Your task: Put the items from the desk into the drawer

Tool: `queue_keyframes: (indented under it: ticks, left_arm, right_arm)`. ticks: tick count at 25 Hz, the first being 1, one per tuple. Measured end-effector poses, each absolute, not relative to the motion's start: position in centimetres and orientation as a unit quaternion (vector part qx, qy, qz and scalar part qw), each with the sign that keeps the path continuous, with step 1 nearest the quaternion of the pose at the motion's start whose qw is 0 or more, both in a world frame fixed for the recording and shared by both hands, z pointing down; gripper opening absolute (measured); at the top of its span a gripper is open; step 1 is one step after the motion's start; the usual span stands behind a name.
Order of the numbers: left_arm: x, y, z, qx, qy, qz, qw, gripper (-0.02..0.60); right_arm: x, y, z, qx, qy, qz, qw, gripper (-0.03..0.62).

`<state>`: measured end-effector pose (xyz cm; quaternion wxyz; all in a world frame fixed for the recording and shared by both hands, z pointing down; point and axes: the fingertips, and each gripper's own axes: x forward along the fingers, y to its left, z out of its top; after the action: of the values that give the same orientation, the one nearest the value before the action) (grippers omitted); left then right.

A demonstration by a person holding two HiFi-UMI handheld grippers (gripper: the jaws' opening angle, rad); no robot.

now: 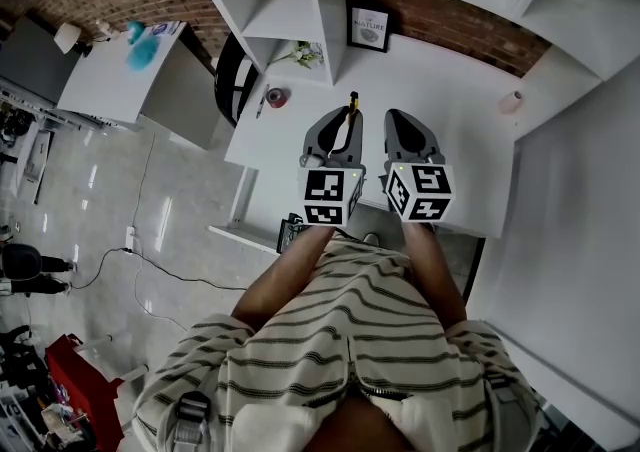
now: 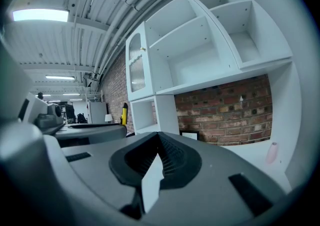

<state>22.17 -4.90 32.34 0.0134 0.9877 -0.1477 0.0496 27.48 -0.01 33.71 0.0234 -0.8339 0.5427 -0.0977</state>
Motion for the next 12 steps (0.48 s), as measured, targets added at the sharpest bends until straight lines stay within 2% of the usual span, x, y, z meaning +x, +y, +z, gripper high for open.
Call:
queue_keyframes:
  ticks: [12]
  left_arm:
    - [21.91, -4.94, 32.59, 0.987, -0.153, 0.047, 0.021, 0.064]
  right_arm:
    - [27.35, 0.39, 33.84, -0.836, 0.54, -0.098, 0.023, 0.012]
